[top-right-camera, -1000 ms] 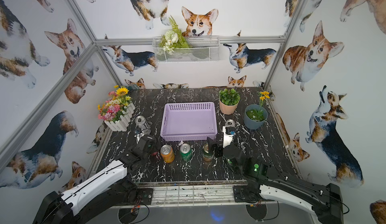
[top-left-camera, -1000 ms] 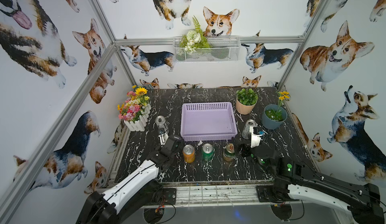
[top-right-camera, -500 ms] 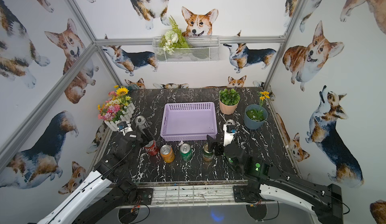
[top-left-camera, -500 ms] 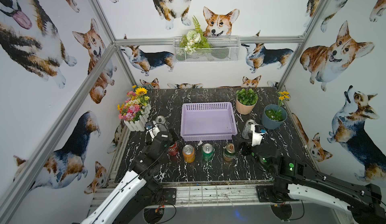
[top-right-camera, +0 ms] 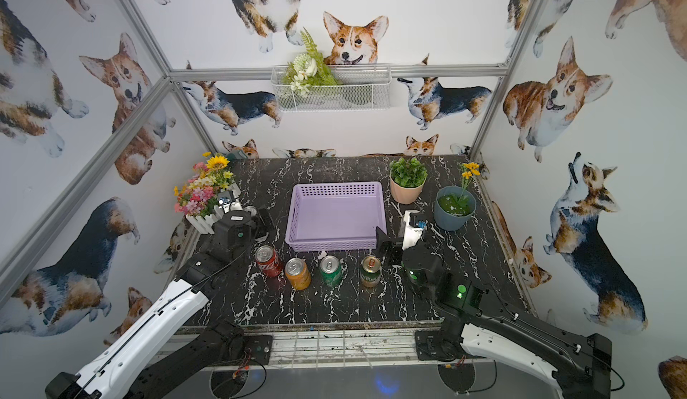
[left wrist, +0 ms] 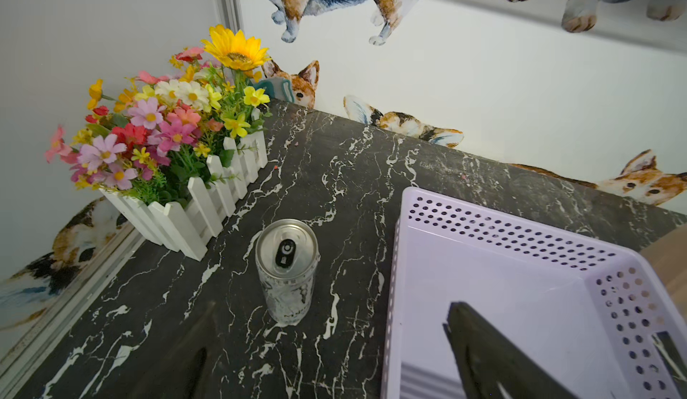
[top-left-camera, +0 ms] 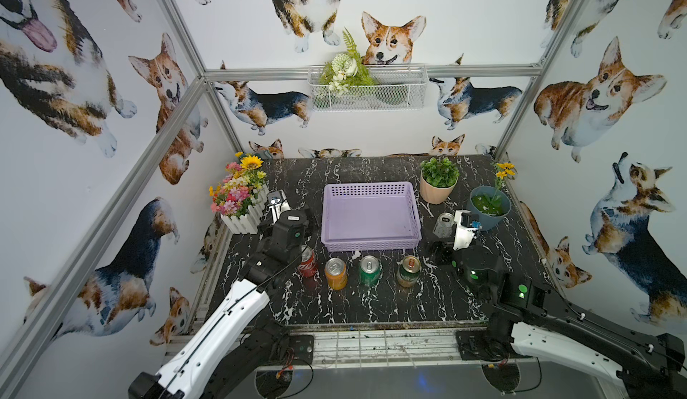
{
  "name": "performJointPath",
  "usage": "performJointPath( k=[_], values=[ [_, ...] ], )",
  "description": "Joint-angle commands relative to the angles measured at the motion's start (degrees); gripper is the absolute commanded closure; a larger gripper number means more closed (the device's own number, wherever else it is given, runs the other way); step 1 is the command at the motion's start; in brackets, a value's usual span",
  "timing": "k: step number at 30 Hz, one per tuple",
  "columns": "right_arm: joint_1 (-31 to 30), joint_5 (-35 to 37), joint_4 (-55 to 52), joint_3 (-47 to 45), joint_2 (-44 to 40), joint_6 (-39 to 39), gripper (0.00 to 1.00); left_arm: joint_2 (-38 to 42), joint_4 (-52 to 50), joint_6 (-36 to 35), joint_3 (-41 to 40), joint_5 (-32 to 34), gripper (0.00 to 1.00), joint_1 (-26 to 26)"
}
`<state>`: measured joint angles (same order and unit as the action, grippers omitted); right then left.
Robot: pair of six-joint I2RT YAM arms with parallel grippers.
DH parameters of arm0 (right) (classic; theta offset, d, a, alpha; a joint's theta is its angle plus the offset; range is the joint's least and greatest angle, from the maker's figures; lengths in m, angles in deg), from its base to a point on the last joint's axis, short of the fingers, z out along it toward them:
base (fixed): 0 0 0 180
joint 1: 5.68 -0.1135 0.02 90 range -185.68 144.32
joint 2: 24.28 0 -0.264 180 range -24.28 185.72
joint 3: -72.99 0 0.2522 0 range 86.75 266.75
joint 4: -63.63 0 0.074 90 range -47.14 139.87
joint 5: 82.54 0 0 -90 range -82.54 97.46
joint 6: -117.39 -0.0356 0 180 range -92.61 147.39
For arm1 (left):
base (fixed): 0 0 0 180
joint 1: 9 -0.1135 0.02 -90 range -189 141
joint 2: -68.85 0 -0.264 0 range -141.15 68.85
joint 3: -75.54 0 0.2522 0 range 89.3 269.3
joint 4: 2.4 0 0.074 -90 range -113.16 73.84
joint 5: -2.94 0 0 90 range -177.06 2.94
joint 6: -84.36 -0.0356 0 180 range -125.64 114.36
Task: Take out the drinks from the basket
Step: Reset both arms
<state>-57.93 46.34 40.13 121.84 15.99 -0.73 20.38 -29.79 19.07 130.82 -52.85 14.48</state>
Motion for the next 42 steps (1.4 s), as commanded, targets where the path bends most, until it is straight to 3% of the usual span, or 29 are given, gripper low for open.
performJointPath(
  k=[1,3,10,15,18,23,26,37,42],
  values=[
    [4.97,-5.04,2.38,0.51,3.05,0.38,0.00,1.51,14.31,-7.85,-5.04,-5.83,0.00,-4.60],
    [7.51,-5.65,2.50,0.86,4.98,-0.11,0.00,2.05,18.91,-9.99,-7.76,-9.67,0.00,-7.92],
    [10.70,-3.02,5.21,2.65,8.83,4.71,0.00,1.82,29.85,-17.94,-15.90,-11.72,0.00,-17.47],
    [11.04,-2.28,5.97,2.10,8.90,4.89,0.00,-1.52,47.73,-24.30,-25.63,-15.39,0.00,-17.73],
    [11.12,-1.18,5.35,1.50,8.15,4.83,0.00,-4.38,56.28,-24.45,-29.49,-14.60,0.00,-18.85],
    [11.20,-0.75,5.25,-0.18,6.41,4.43,0.00,-8.82,57.88,-21.54,-29.07,-14.06,0.00,-21.89],
    [11.29,-0.34,5.26,-0.47,6.30,4.46,0.00,-10.82,60.06,-19.38,-29.41,-17.52,0.00,-22.38],
    [11.33,-0.64,5.82,-1.23,6.40,4.80,0.00,-19.04,66.55,-19.26,-30.87,-21.26,0.00,-23.62],
    [11.46,-0.93,6.04,-1.59,7.01,4.89,0.00,-26.51,75.29,-17.60,-31.40,-19.63,0.00,-23.70]
  ],
)
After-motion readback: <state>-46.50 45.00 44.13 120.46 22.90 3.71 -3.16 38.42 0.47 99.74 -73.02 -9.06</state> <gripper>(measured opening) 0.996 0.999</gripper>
